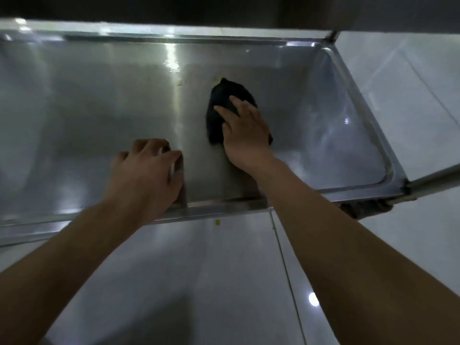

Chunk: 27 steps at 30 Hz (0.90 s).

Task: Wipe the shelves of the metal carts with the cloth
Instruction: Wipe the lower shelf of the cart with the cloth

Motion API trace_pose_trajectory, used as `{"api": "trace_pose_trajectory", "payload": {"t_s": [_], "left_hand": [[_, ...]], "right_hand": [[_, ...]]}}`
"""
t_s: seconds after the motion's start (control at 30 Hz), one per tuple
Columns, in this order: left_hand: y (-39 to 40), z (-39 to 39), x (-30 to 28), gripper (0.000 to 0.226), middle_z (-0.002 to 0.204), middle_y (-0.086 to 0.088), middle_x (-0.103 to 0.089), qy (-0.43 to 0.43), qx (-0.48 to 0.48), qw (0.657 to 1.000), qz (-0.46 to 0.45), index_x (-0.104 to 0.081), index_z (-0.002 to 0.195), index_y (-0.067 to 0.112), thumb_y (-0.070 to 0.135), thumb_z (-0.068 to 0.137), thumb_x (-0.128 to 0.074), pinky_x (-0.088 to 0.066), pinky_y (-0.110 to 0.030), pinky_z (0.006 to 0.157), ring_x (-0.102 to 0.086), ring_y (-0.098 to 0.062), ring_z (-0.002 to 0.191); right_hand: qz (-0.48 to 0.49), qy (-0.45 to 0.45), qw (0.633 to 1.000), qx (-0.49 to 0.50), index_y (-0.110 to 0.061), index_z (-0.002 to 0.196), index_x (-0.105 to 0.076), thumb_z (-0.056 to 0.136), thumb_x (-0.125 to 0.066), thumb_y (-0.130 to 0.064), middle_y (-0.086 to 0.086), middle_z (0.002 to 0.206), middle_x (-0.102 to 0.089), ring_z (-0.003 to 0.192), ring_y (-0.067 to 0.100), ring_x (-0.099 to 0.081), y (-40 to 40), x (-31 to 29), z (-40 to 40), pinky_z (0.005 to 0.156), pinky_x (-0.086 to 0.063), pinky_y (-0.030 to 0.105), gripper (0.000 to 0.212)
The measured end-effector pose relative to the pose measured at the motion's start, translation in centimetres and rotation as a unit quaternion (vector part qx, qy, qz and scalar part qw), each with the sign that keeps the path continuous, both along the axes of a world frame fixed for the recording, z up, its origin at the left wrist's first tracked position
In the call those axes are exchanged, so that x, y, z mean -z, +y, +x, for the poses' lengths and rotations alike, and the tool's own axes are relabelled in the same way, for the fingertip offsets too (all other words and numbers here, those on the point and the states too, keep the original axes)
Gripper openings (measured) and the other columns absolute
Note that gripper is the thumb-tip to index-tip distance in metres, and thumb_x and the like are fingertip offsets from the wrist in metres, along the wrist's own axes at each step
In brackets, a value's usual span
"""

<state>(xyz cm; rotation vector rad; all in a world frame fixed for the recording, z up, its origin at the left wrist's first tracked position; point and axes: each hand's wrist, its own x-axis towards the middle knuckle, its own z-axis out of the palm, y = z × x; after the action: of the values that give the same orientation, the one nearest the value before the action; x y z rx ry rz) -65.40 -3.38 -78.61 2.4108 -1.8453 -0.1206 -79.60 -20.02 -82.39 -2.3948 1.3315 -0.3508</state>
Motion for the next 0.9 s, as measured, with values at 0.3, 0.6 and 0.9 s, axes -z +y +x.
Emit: {"api": "trace_pose_trajectory", "payload": {"t_s": [0.3, 0.6, 0.9], "left_hand": [[2.1, 1.7, 0.2, 0.046, 0.152, -0.002, -0.044, 0.0, 0.005, 1.0, 0.029, -0.052, 0.143, 0.032, 0.04, 0.098, -0.048, -0.041, -0.048, 0.101, -0.042, -0.03, 0.136], [-1.5, -5.3, -0.9, 0.034, 0.136, 0.001, -0.053, 0.012, 0.072, 0.997, 0.029, -0.063, 0.119, 0.026, 0.041, 0.096, -0.044, -0.044, -0.044, 0.094, -0.047, -0.026, 0.127], [-3.0, -9.9, 0.6, 0.033, 0.13, 0.002, -0.055, -0.012, 0.097, 0.995, 0.032, -0.069, 0.108, 0.023, 0.041, 0.094, -0.046, -0.049, -0.045, 0.085, -0.05, -0.028, 0.12]], "right_hand": [[0.002, -0.019, 0.993, -0.119, -0.043, 0.145, -0.044, 0.101, -0.034, -0.035, -0.009, 0.163, -0.023, 0.151, 0.018, -0.013, 2.9, 0.6, 7.9, 0.12, -0.013, 0.048, 0.045], [-0.007, -0.004, 1.0, -0.029, -0.039, 0.146, -0.044, 0.103, -0.035, -0.034, -0.004, 0.163, -0.024, 0.15, 0.022, -0.017, -1.9, 0.5, -1.5, 0.121, -0.016, 0.044, 0.045], [-0.013, 0.043, 0.987, 0.153, -0.03, 0.151, -0.039, 0.107, -0.034, -0.026, 0.0, 0.165, -0.019, 0.151, 0.026, -0.016, -5.6, -1.3, -18.0, 0.122, -0.016, 0.044, 0.045]]}}
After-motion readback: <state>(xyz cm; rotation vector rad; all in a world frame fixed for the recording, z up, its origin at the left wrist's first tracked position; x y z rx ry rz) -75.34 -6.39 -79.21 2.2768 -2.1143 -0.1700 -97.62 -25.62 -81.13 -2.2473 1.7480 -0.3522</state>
